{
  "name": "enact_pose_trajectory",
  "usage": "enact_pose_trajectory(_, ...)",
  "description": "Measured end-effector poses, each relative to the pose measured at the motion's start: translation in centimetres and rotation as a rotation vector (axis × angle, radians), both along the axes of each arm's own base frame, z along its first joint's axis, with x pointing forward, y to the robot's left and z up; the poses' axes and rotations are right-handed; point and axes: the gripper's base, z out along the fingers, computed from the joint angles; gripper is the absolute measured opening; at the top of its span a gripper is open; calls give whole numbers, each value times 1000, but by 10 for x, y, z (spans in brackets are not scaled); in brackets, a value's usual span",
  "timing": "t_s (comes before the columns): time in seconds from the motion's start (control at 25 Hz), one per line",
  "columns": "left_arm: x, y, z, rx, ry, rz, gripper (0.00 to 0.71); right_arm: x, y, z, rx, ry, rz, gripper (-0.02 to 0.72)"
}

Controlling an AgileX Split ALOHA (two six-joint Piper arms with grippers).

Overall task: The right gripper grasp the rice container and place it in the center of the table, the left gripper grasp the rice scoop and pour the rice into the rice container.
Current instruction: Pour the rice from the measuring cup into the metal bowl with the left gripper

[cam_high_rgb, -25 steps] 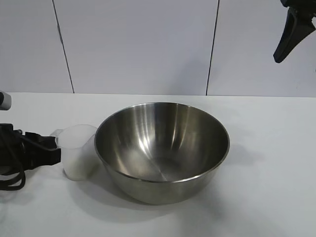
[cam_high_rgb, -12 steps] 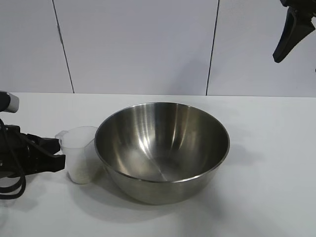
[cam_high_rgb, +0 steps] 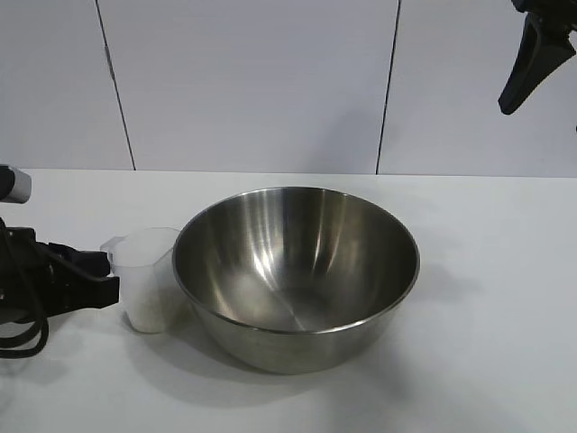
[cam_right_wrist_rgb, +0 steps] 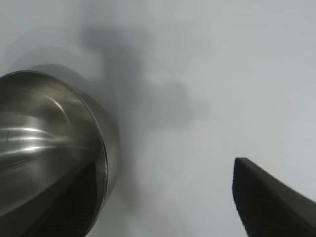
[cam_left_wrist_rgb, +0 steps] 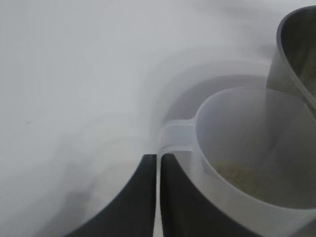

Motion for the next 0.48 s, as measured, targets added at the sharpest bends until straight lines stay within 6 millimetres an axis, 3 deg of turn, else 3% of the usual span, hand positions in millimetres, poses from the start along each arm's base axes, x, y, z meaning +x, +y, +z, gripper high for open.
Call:
enact_pose_trajectory(0.28, 8, 18, 20, -37, -66, 40, 8, 0, 0, 0, 0, 0, 0, 523)
enact_pose_trajectory(0.48, 8, 19, 23, -46, -74, 30, 8, 0, 0, 0, 0, 0, 0, 523)
